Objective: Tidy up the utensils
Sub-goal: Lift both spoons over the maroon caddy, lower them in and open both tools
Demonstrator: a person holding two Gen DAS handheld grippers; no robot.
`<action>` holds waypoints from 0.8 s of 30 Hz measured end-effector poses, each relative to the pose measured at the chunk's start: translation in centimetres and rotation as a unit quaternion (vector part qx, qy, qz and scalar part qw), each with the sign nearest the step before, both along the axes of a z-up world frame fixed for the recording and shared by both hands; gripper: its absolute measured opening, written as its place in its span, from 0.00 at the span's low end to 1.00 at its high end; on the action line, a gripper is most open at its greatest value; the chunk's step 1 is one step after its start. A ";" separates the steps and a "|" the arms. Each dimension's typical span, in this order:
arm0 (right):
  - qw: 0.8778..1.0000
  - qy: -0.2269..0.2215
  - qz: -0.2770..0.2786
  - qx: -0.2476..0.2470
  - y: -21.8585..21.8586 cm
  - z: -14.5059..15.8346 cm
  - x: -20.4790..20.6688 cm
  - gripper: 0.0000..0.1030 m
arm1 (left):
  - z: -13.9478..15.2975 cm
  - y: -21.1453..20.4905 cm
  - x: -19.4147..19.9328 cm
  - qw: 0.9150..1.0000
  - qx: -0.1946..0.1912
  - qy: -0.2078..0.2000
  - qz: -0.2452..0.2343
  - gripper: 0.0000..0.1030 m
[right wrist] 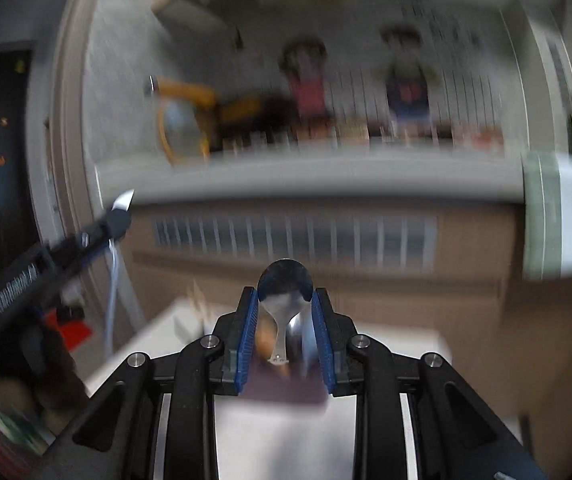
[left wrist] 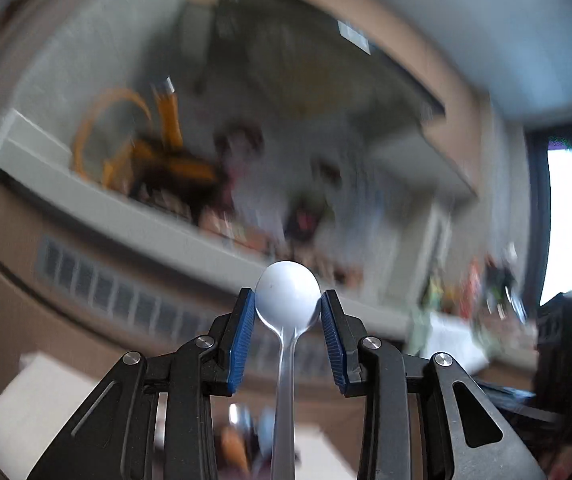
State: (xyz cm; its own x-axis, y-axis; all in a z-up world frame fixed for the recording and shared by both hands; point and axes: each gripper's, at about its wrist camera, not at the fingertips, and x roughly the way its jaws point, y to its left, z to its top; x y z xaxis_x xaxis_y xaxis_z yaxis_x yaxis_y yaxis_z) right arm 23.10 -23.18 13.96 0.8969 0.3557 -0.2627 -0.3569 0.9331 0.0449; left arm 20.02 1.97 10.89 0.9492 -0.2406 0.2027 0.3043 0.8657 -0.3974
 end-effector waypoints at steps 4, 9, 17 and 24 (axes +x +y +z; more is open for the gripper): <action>0.999 -0.030 -0.006 -0.009 0.9 3.1 2.8 0.24 | -1.9 -0.2 3.7 0.999 -0.024 0.018 0.024 0.34; 1.000 0.001 0.010 0.005 0.9 1.9 6.5 0.24 | -5.2 -0.5 8.2 0.993 -0.060 0.071 0.077 0.34; 0.997 0.070 0.026 0.003 0.6 -2.8 10.6 0.24 | -9.1 -3.3 10.6 0.983 -0.044 0.094 0.148 0.34; 0.991 0.125 0.030 -0.036 1.5 -6.5 12.8 0.26 | -11.5 -3.4 10.9 0.983 -0.041 0.151 0.101 0.37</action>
